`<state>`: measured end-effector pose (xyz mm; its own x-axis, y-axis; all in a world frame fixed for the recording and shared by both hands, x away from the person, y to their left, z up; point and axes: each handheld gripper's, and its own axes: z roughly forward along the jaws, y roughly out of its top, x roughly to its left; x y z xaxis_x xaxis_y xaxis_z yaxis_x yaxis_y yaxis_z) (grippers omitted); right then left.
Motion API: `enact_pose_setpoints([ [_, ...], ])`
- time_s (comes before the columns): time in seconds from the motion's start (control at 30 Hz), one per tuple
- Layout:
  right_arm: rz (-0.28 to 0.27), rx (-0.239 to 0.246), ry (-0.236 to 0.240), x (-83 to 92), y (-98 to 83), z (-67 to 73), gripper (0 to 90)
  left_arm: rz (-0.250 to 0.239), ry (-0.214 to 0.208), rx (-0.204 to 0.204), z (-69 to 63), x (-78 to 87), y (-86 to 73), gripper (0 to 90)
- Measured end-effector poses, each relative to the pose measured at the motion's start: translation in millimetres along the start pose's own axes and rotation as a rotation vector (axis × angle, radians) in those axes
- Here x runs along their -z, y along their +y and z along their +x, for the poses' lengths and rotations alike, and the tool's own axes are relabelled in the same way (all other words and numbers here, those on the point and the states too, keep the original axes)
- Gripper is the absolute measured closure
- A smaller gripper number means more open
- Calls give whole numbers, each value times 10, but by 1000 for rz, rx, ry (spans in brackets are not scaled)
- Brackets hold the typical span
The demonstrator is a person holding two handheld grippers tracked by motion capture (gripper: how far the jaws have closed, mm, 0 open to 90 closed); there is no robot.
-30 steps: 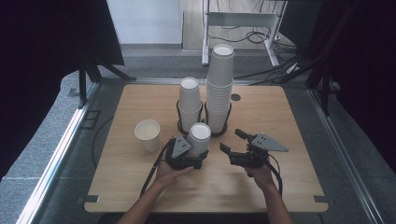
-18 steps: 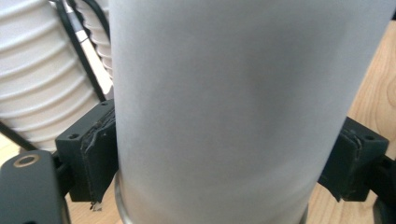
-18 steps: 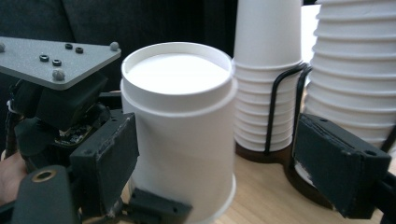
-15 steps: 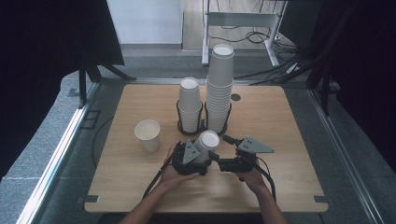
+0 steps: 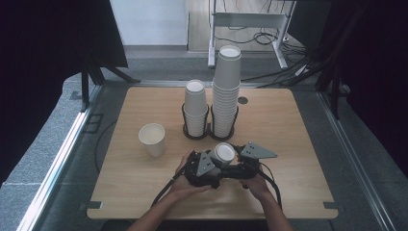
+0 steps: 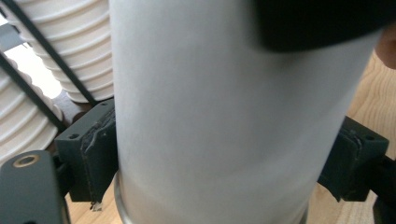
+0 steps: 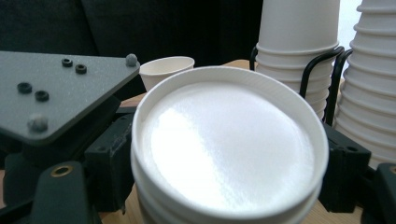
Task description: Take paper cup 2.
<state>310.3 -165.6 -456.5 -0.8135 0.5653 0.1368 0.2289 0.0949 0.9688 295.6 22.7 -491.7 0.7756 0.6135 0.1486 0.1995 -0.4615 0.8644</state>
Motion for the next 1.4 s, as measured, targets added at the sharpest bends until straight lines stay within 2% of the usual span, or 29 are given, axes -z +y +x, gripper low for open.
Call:
enact_pose_setpoints([
  [0.13, 15, -7, 7, -4, 3, -22, 227, 7, 1, 10, 0, -16, -2, 106],
  [0.23, 10, -29, 10, -5, 2, -42, 233, 10, -5, 35, 6, -21, 5, 83],
  [0.3, 0, -62, 27, 1, -2, -67, 233, 19, -18, 42, 16, -23, 11, 65],
  [0.4, -28, -142, 64, 17, -20, -120, 235, 23, -35, 44, 25, -16, 12, 57],
  [0.53, -46, -219, 80, 30, -51, -176, 235, 26, -44, 42, 24, -15, 19, 58],
  [0.97, -22, -189, 80, 19, -63, -155, 225, 58, -57, 1, 31, -17, 16, 117],
  [1.13, -23, -162, 67, 23, -61, -126, 214, 60, -62, -5, 36, -1, 25, 124],
  [1.23, -38, -146, 37, 59, -37, -123, 176, 68, -51, -9, 48, 2, 23, 124],
  [1.33, -48, -155, 30, 117, -14, -154, 165, 76, -47, -8, 64, -4, 16, 124],
  [1.4, -51, -154, 21, 145, -7, -170, 154, 88, -28, -34, 75, 1, 21, 124],
])
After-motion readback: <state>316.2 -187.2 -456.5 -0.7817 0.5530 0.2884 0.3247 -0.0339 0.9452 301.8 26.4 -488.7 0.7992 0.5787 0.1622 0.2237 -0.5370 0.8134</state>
